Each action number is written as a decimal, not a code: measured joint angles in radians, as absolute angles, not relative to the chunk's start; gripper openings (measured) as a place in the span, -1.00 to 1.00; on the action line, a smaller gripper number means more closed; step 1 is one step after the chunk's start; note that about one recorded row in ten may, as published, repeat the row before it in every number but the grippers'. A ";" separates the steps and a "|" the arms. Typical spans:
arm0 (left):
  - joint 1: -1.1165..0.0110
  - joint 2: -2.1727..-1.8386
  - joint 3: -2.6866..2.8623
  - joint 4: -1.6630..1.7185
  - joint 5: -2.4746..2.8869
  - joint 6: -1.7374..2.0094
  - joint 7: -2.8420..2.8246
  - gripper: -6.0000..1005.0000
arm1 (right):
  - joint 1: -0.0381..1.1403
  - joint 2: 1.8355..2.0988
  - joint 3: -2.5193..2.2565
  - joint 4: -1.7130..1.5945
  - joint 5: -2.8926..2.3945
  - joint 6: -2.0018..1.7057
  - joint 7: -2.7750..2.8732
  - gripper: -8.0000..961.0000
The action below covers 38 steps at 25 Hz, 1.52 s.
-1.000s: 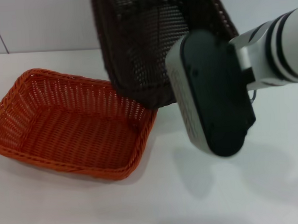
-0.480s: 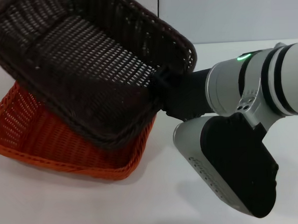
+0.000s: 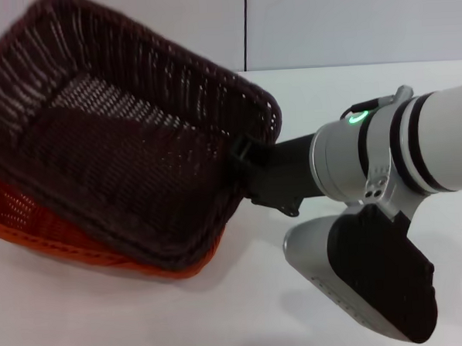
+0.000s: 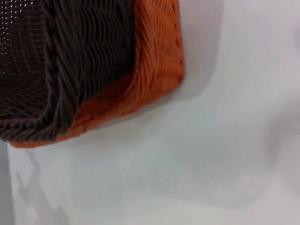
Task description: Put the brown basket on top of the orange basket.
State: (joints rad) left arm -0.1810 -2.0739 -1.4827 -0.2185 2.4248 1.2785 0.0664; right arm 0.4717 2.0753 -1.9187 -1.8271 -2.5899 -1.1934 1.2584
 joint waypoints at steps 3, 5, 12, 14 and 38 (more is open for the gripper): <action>-0.181 -2.074 -1.483 -0.219 2.423 1.281 0.068 0.56 | 0.473 2.075 -1.913 -1.799 -2.577 -1.187 1.227 -0.69; -0.181 -2.074 -1.484 -0.219 2.422 1.283 0.068 0.56 | 0.477 2.075 -1.911 -1.783 -2.576 -1.181 1.225 -0.68; -0.187 -2.074 -1.483 -0.219 2.422 1.278 0.069 0.56 | 0.486 2.076 -1.926 -1.706 -2.580 -1.086 1.216 -0.68; -0.188 -2.074 -1.485 -0.219 2.421 1.278 0.069 0.56 | 0.485 2.076 -1.942 -1.688 -2.590 -1.080 1.215 -0.68; -0.227 -2.068 -1.488 -0.219 2.419 1.239 0.070 0.56 | 0.184 2.078 -2.012 -1.999 -2.724 -1.048 1.232 0.22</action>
State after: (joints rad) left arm -0.2270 -2.0675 -1.4883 -0.2192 2.4187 1.2387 0.0699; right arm 0.1841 2.0778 -2.0121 -1.9992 -2.7239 -1.0475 1.2322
